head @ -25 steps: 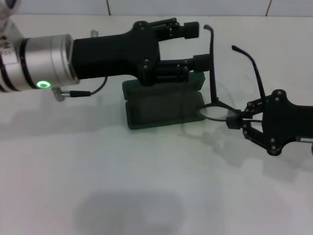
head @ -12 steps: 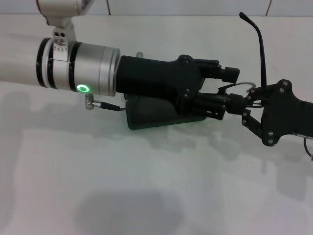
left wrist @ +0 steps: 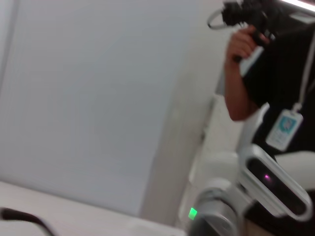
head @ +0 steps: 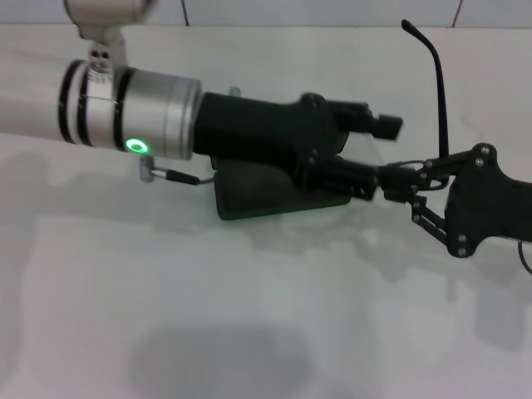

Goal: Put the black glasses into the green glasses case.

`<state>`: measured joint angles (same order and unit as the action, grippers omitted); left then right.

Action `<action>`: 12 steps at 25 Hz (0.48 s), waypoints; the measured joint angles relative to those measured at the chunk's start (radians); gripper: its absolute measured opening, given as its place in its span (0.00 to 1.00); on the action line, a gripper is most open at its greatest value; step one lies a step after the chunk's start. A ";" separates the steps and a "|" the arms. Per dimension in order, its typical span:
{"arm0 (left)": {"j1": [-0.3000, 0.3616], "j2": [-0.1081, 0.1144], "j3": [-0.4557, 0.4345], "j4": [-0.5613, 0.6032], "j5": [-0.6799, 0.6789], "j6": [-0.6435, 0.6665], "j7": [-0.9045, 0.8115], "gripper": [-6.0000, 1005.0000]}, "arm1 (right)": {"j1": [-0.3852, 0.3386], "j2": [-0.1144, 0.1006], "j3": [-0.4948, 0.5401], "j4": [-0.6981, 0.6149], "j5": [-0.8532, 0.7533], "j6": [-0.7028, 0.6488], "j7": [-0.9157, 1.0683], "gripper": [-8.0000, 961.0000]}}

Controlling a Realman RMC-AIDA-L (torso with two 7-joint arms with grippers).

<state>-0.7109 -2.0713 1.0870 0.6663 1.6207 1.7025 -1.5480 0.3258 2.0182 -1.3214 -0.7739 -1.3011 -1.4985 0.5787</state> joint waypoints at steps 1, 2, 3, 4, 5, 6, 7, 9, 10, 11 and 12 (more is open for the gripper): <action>0.004 0.003 -0.011 -0.001 -0.005 0.000 0.000 0.78 | -0.001 -0.002 0.000 0.002 -0.001 -0.017 -0.010 0.12; 0.009 0.009 -0.033 -0.003 -0.009 -0.002 0.000 0.78 | -0.002 -0.003 0.001 0.005 -0.002 -0.034 -0.018 0.12; 0.011 0.012 -0.046 -0.005 -0.008 -0.006 0.002 0.78 | -0.003 -0.003 0.001 0.007 -0.002 -0.052 -0.025 0.12; 0.014 0.015 -0.066 -0.010 -0.002 -0.017 0.005 0.78 | -0.004 -0.004 0.001 0.009 -0.006 -0.077 -0.034 0.12; 0.016 0.017 -0.078 -0.014 0.005 -0.029 0.007 0.78 | -0.005 -0.004 0.001 0.010 -0.016 -0.115 -0.046 0.12; 0.016 0.022 -0.086 -0.023 0.018 -0.076 0.009 0.78 | -0.006 -0.005 0.001 0.010 -0.028 -0.150 -0.057 0.12; 0.016 0.022 -0.086 -0.023 0.018 -0.076 0.009 0.78 | -0.006 -0.005 0.002 0.011 -0.039 -0.182 -0.065 0.12; 0.016 0.022 -0.084 -0.032 0.025 -0.124 0.007 0.78 | -0.006 -0.003 0.000 0.012 -0.058 -0.243 -0.085 0.12; 0.016 0.019 -0.083 -0.035 0.028 -0.149 0.005 0.78 | -0.004 -0.001 -0.003 0.016 -0.062 -0.270 -0.093 0.12; 0.013 0.012 -0.083 -0.040 0.032 -0.168 0.003 0.78 | 0.000 0.001 -0.007 0.022 -0.064 -0.291 -0.098 0.12; 0.013 0.012 -0.083 -0.040 0.032 -0.168 0.003 0.78 | 0.008 0.002 -0.016 0.034 -0.064 -0.314 -0.105 0.12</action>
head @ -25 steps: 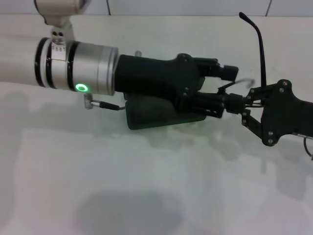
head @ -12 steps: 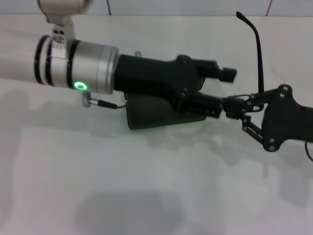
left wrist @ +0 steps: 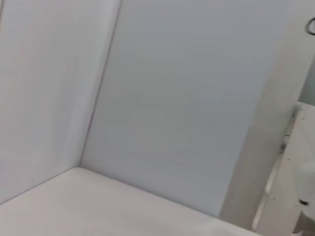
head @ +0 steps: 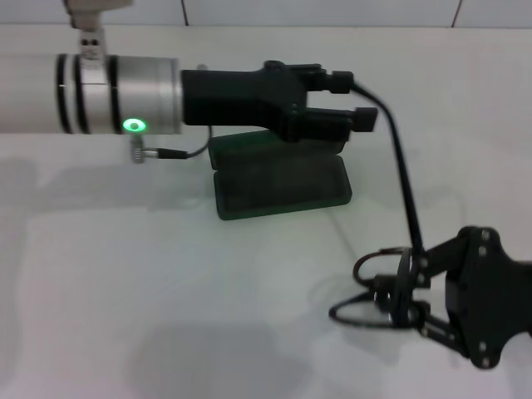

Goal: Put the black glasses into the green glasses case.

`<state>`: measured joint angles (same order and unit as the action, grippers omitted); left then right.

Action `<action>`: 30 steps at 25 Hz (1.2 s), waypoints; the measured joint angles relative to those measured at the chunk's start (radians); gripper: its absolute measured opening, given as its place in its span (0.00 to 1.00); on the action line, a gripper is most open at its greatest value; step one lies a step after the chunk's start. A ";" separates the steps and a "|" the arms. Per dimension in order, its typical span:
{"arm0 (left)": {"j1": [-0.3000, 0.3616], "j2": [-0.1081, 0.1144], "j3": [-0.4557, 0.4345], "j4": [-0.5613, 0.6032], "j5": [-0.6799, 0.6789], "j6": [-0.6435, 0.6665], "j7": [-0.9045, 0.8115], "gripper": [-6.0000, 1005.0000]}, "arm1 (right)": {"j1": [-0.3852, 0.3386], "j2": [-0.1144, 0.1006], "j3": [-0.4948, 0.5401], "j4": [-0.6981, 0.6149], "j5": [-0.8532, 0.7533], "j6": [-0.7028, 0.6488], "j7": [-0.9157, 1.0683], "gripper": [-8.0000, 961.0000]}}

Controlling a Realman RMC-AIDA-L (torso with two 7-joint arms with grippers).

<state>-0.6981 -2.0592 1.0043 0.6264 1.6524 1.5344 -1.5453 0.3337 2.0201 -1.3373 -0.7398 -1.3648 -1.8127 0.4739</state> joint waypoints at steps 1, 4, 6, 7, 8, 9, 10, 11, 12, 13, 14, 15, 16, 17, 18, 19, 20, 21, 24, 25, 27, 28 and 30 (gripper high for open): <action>-0.013 -0.017 0.002 -0.006 0.015 -0.032 0.002 0.78 | 0.012 0.001 -0.009 0.015 0.002 -0.020 -0.006 0.12; -0.034 -0.030 0.011 -0.017 0.032 -0.062 0.009 0.78 | 0.064 0.006 -0.032 0.093 0.011 -0.052 -0.026 0.12; -0.054 -0.033 0.029 -0.042 0.026 -0.072 0.023 0.78 | 0.108 0.007 -0.052 0.161 0.037 -0.045 -0.032 0.12; -0.062 -0.033 0.038 -0.050 0.018 -0.072 0.029 0.78 | 0.133 0.008 -0.060 0.202 0.057 -0.032 -0.035 0.12; -0.068 -0.033 0.047 -0.055 0.011 -0.070 0.035 0.78 | 0.157 0.008 -0.064 0.243 0.075 -0.019 -0.038 0.12; -0.071 -0.033 0.055 -0.057 0.007 -0.068 0.038 0.78 | 0.179 0.008 -0.066 0.278 0.088 -0.008 -0.041 0.12; -0.074 -0.033 0.061 -0.055 0.004 -0.065 0.039 0.78 | 0.197 0.008 -0.066 0.308 0.097 0.007 -0.044 0.12; -0.077 -0.033 0.066 -0.053 0.002 -0.060 0.039 0.78 | 0.209 0.008 -0.067 0.326 0.102 0.016 -0.045 0.12; -0.077 -0.033 0.066 -0.053 0.002 -0.060 0.039 0.78 | 0.220 0.008 -0.067 0.347 0.111 0.036 -0.045 0.12; -0.083 -0.032 0.071 -0.051 -0.009 -0.038 0.040 0.78 | 0.223 0.008 -0.067 0.355 0.124 0.053 -0.044 0.12; -0.083 -0.031 0.072 -0.051 -0.011 -0.032 0.042 0.78 | 0.223 0.008 -0.067 0.360 0.134 0.065 -0.043 0.12; -0.082 -0.030 0.071 -0.050 -0.015 -0.019 0.044 0.78 | 0.220 0.008 -0.067 0.363 0.153 0.081 -0.042 0.12; -0.081 -0.029 0.071 -0.046 -0.017 -0.010 0.047 0.78 | 0.217 0.008 -0.067 0.367 0.169 0.090 -0.041 0.12; -0.076 -0.028 0.071 -0.040 -0.019 -0.001 0.049 0.78 | 0.214 0.008 -0.067 0.370 0.182 0.096 -0.040 0.12; -0.074 -0.028 0.071 -0.035 -0.019 0.001 0.049 0.78 | 0.211 0.008 -0.067 0.373 0.193 0.098 -0.040 0.12; -0.071 -0.028 0.071 -0.030 -0.019 0.003 0.050 0.78 | 0.208 0.008 -0.066 0.375 0.201 0.101 -0.040 0.12; -0.066 -0.028 0.071 -0.024 -0.019 0.007 0.050 0.78 | 0.205 0.008 -0.064 0.376 0.205 0.105 -0.040 0.12; -0.064 -0.028 0.072 -0.022 -0.019 0.009 0.050 0.78 | 0.204 0.008 -0.062 0.376 0.206 0.106 -0.039 0.12; -0.064 -0.028 0.072 -0.022 -0.016 0.013 0.049 0.78 | 0.203 0.008 -0.060 0.376 0.209 0.112 -0.038 0.12; -0.064 -0.027 0.073 -0.021 -0.014 0.013 0.048 0.78 | 0.203 0.008 -0.060 0.377 0.212 0.113 -0.038 0.12; -0.064 -0.027 0.076 -0.021 -0.013 0.013 0.044 0.78 | 0.201 0.008 -0.059 0.377 0.215 0.114 -0.038 0.12; -0.064 -0.027 0.078 -0.021 -0.013 0.013 0.043 0.78 | 0.201 0.008 -0.059 0.377 0.216 0.114 -0.038 0.12; -0.064 -0.027 0.079 -0.021 -0.012 0.013 0.042 0.78 | 0.200 0.008 -0.059 0.377 0.216 0.114 -0.037 0.12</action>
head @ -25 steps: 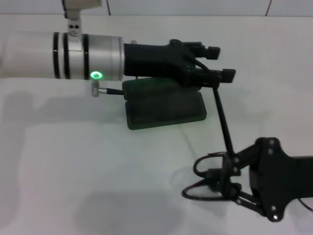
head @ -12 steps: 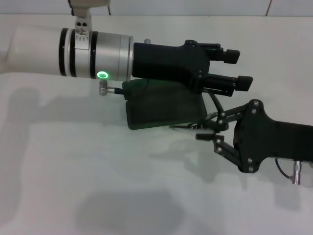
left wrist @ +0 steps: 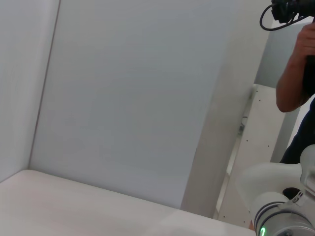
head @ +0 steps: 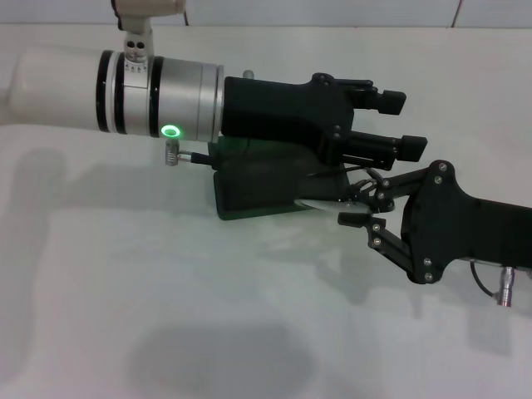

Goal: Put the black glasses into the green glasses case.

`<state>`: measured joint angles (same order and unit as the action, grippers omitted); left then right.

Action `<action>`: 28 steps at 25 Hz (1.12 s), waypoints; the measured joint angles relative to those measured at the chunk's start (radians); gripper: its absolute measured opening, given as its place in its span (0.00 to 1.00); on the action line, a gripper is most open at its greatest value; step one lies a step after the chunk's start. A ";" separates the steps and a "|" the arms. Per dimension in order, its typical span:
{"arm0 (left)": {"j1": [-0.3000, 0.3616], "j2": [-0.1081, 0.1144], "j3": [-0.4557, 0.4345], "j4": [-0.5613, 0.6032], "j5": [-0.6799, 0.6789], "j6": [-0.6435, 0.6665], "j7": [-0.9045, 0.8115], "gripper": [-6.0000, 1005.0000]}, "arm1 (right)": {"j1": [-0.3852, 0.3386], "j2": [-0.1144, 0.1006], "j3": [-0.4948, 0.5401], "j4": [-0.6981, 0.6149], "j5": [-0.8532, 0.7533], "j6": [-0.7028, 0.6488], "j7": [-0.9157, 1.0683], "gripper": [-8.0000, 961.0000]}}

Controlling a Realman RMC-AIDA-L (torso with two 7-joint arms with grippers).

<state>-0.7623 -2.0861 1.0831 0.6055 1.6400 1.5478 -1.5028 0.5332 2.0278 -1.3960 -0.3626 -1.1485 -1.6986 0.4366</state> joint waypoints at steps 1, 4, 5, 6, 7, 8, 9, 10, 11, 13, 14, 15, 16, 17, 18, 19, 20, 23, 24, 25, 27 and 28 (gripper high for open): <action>0.000 0.000 0.000 0.000 0.000 0.000 0.000 0.78 | -0.001 0.000 0.000 0.000 0.000 0.000 0.000 0.12; 0.000 0.000 0.000 -0.003 0.000 0.000 -0.001 0.78 | -0.004 0.000 0.002 0.000 0.002 0.000 0.000 0.12; 0.000 0.000 0.000 -0.004 0.001 0.000 -0.001 0.78 | -0.007 0.000 0.003 0.001 0.006 0.001 0.000 0.12; 0.001 0.000 0.000 -0.004 0.001 0.000 -0.002 0.78 | -0.009 0.000 0.003 0.001 0.009 0.001 0.001 0.12; 0.003 0.000 0.000 -0.004 0.001 0.000 -0.002 0.78 | -0.011 0.000 0.003 0.001 0.012 0.001 0.001 0.12; 0.006 0.000 0.000 -0.003 0.001 0.000 -0.002 0.78 | -0.011 0.000 0.003 0.001 0.012 0.001 0.001 0.12; 0.008 0.000 0.000 -0.001 0.000 0.000 -0.002 0.78 | -0.012 0.000 0.003 0.001 0.015 0.001 0.001 0.12; 0.009 0.000 0.000 0.000 -0.001 0.000 -0.002 0.78 | -0.014 0.000 0.003 0.001 0.020 0.002 0.001 0.12; 0.010 0.000 0.000 0.001 -0.002 0.000 -0.002 0.78 | -0.015 0.000 0.003 0.001 0.021 0.002 0.001 0.12; 0.010 0.000 0.000 0.001 -0.004 0.000 -0.002 0.78 | -0.016 0.000 0.003 0.001 0.023 0.002 0.001 0.12; 0.010 0.000 0.000 0.001 -0.004 0.000 -0.002 0.78 | -0.016 0.000 0.003 0.001 0.023 0.002 0.001 0.12; 0.011 0.000 -0.001 0.001 -0.005 0.000 -0.001 0.78 | -0.016 0.000 0.003 0.001 0.023 0.003 0.001 0.12; 0.011 -0.001 -0.003 0.001 -0.006 0.000 0.000 0.78 | -0.016 0.000 0.003 0.001 0.024 0.005 0.001 0.12; 0.013 -0.001 -0.006 0.001 -0.015 0.000 0.003 0.78 | -0.016 0.000 0.001 0.001 0.024 0.009 0.001 0.12; 0.017 -0.002 -0.007 0.001 -0.029 -0.001 0.005 0.78 | -0.016 0.000 0.000 0.001 0.024 0.016 0.000 0.13; 0.023 -0.001 -0.011 0.001 -0.046 -0.003 0.008 0.78 | -0.016 0.000 -0.001 0.001 0.024 0.021 0.000 0.13; 0.030 -0.001 -0.020 0.001 -0.064 -0.005 0.015 0.78 | -0.016 0.000 -0.003 0.001 0.024 0.040 -0.001 0.13; 0.057 -0.002 -0.089 -0.002 -0.106 -0.015 0.060 0.78 | -0.017 0.000 -0.006 -0.006 0.025 0.132 -0.007 0.14; 0.068 -0.003 -0.127 -0.006 -0.116 -0.021 0.085 0.78 | -0.017 0.000 -0.010 -0.013 0.028 0.173 -0.008 0.14; 0.076 -0.004 -0.147 -0.009 -0.126 -0.030 0.100 0.78 | -0.016 0.000 -0.020 -0.023 0.040 0.214 -0.008 0.14; 0.094 -0.004 -0.176 -0.015 -0.150 -0.052 0.118 0.78 | -0.014 0.000 -0.066 -0.048 0.086 0.291 -0.008 0.15; 0.105 -0.001 -0.185 -0.016 -0.164 -0.067 0.122 0.78 | -0.016 0.000 -0.106 -0.075 0.118 0.339 -0.008 0.15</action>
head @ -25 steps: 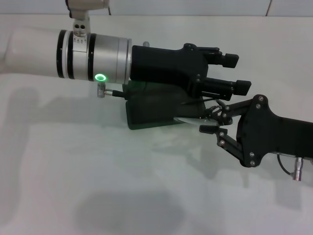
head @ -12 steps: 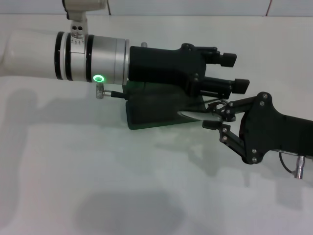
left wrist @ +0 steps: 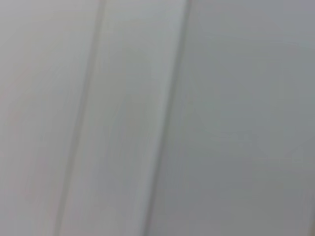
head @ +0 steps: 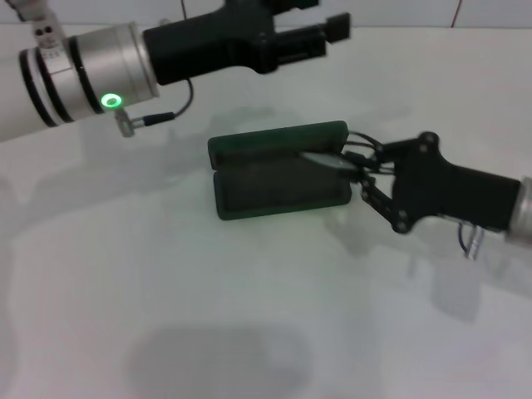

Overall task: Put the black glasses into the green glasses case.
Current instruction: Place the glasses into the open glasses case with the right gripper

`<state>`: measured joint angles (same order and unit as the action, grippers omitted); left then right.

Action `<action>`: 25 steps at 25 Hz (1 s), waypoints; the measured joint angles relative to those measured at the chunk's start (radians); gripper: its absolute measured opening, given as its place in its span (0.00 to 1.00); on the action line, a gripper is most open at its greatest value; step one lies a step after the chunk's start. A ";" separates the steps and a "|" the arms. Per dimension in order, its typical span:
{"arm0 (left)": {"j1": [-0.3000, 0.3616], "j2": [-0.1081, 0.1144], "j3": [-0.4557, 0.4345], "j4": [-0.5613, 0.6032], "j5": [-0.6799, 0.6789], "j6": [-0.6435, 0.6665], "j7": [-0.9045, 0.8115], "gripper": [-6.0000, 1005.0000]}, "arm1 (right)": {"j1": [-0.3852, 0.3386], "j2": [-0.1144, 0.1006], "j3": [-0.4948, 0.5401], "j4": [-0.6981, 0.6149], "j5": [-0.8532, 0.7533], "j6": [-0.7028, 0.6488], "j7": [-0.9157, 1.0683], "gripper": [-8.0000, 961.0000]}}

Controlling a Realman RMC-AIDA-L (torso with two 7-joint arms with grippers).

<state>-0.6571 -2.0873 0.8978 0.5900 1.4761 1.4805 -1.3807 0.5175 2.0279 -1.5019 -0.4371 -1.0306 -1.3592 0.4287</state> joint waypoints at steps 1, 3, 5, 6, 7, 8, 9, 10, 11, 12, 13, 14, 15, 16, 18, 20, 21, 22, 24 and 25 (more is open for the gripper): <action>0.011 0.003 -0.004 0.000 -0.012 -0.017 0.001 0.78 | -0.003 0.000 -0.035 -0.028 0.026 0.052 0.001 0.15; 0.021 0.005 -0.006 0.003 -0.021 -0.038 0.002 0.78 | -0.022 0.000 -0.125 -0.122 0.058 0.202 0.004 0.15; 0.025 0.006 -0.006 0.005 -0.023 -0.053 0.002 0.78 | -0.043 0.000 -0.202 -0.205 0.067 0.340 0.006 0.16; 0.025 0.006 -0.006 0.005 -0.023 -0.056 0.002 0.78 | -0.053 0.000 -0.253 -0.252 0.077 0.421 0.006 0.16; 0.025 0.006 -0.006 0.005 -0.023 -0.059 0.002 0.78 | -0.059 0.000 -0.303 -0.292 0.088 0.483 0.006 0.16; 0.026 0.006 -0.007 0.003 -0.023 -0.060 0.002 0.78 | -0.061 0.000 -0.337 -0.318 0.099 0.532 0.005 0.16; 0.026 0.006 -0.007 0.002 -0.023 -0.061 0.002 0.78 | -0.062 0.000 -0.371 -0.344 0.107 0.579 0.005 0.17; 0.026 0.006 -0.007 0.002 -0.022 -0.063 0.003 0.78 | -0.062 0.000 -0.387 -0.353 0.110 0.600 0.004 0.17; 0.025 0.006 -0.007 0.002 -0.020 -0.067 0.003 0.78 | -0.060 0.000 -0.423 -0.374 0.113 0.653 0.002 0.17; 0.024 0.006 -0.007 0.002 -0.019 -0.070 0.003 0.78 | -0.057 0.000 -0.443 -0.382 0.113 0.679 0.001 0.17; 0.021 0.006 -0.007 0.002 -0.017 -0.073 0.006 0.78 | -0.051 0.000 -0.461 -0.385 0.113 0.699 0.002 0.18; 0.020 0.006 -0.007 0.002 -0.016 -0.074 0.008 0.78 | -0.046 0.000 -0.472 -0.386 0.113 0.712 0.002 0.18; 0.018 0.006 -0.007 0.002 -0.016 -0.076 0.011 0.78 | -0.039 0.000 -0.487 -0.386 0.115 0.730 0.005 0.18; 0.018 0.006 -0.007 0.002 -0.016 -0.078 0.014 0.78 | -0.033 0.000 -0.499 -0.386 0.119 0.744 0.006 0.18; 0.016 0.005 -0.006 0.001 -0.016 -0.085 0.019 0.78 | -0.020 0.000 -0.516 -0.380 0.136 0.766 0.006 0.19; 0.016 0.003 -0.003 0.000 -0.015 -0.093 0.023 0.78 | 0.001 0.000 -0.538 -0.365 0.168 0.780 0.006 0.19; 0.016 0.003 -0.001 0.000 -0.015 -0.095 0.025 0.78 | 0.009 0.000 -0.545 -0.359 0.177 0.784 0.006 0.19; 0.015 0.002 0.001 0.000 -0.015 -0.096 0.025 0.78 | 0.018 0.000 -0.555 -0.354 0.189 0.790 0.007 0.19; 0.015 0.002 0.002 0.000 -0.015 -0.097 0.026 0.78 | 0.024 0.000 -0.568 -0.352 0.202 0.803 0.008 0.20; 0.015 0.002 0.002 0.000 -0.015 -0.097 0.026 0.78 | 0.025 0.000 -0.574 -0.353 0.205 0.810 0.009 0.20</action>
<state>-0.6423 -2.0853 0.9003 0.5897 1.4614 1.3836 -1.3550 0.5425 2.0278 -2.0760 -0.7900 -0.8258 -0.5495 0.4380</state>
